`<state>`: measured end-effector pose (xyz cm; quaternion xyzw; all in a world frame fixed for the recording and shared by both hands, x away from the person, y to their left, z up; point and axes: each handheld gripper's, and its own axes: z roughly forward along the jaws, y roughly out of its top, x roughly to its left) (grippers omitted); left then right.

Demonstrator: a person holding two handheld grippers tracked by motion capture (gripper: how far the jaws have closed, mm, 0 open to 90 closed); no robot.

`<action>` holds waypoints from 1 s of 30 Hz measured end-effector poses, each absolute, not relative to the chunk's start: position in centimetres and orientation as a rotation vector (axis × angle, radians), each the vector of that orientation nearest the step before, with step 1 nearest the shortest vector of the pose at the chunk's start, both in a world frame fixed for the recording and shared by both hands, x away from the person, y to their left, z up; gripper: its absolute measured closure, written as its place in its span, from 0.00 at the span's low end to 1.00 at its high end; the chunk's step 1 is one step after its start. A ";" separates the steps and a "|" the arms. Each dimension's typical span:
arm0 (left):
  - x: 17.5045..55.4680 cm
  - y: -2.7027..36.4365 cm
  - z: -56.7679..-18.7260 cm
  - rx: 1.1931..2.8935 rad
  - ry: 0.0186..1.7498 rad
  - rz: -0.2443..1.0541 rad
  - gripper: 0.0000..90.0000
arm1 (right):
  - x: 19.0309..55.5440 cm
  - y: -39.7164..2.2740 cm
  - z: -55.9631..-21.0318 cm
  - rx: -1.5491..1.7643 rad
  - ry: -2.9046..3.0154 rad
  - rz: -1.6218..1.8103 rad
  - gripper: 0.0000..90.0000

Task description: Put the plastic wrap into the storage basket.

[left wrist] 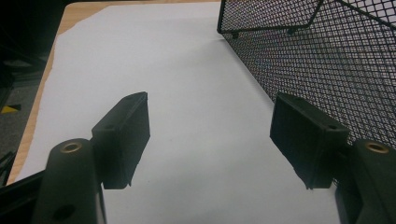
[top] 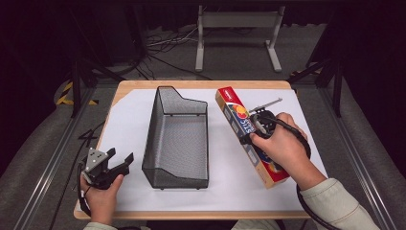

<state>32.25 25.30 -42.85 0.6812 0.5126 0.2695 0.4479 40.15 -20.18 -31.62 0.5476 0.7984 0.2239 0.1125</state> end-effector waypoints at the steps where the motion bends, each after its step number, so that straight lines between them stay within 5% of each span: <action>1: 32.2 25.3 -42.9 1.688 1.269 0.667 0.32 | 40.1 -20.0 -31.5 1.602 2.346 0.657 0.45; 30: 31.6 25.9 -42.8 1.681 1.270 0.683 0.32 | 39.4 -11.5 -29.9 1.455 2.469 0.768 0.45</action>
